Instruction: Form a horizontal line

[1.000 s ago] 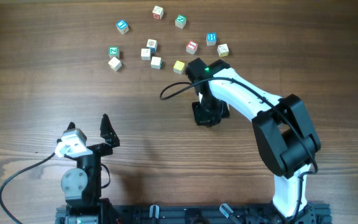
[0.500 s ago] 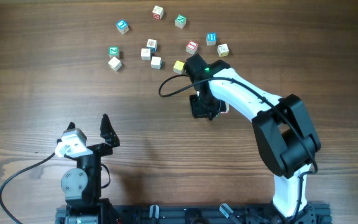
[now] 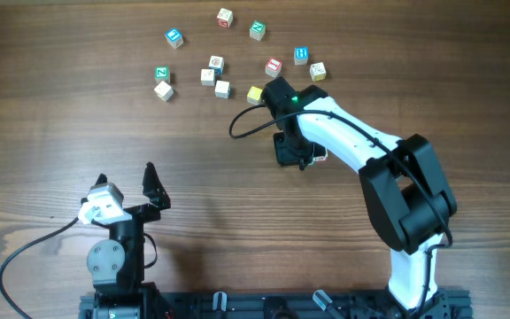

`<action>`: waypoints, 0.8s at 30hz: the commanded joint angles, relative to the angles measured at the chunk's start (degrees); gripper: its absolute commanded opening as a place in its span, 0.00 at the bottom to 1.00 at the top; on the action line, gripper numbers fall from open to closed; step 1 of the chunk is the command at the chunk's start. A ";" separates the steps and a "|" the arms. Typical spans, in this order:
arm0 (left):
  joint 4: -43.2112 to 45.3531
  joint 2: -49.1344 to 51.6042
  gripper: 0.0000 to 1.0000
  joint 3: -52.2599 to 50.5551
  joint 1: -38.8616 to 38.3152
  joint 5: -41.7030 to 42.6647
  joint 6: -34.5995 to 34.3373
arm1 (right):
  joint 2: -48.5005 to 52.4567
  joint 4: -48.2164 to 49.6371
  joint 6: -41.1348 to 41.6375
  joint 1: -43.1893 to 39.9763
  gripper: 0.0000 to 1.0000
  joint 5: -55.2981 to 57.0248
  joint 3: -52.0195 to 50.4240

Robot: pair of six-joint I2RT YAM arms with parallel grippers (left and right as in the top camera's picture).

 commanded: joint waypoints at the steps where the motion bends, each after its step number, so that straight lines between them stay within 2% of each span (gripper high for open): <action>1: 0.13 -0.42 1.00 -0.24 -0.20 -0.76 0.92 | 0.66 -0.07 -0.09 -0.20 0.04 -2.40 -0.35; 4: 0.13 -0.42 1.00 -0.24 -0.20 -0.79 0.92 | 0.66 -3.34 -1.51 -0.20 0.04 -9.79 -0.35; 8: 0.13 -0.42 1.00 -0.26 -0.20 -0.76 0.92 | 0.66 -7.43 -2.19 -0.20 0.04 -10.16 -0.35; 14: 0.13 -0.42 1.00 -0.24 -0.20 -0.76 0.92 | 0.66 -10.54 -2.78 -0.20 0.04 -4.31 -0.35; 24: 0.13 -0.42 1.00 -0.26 -0.20 -0.76 0.92 | 0.66 -10.29 0.22 -0.20 0.04 0.66 -0.35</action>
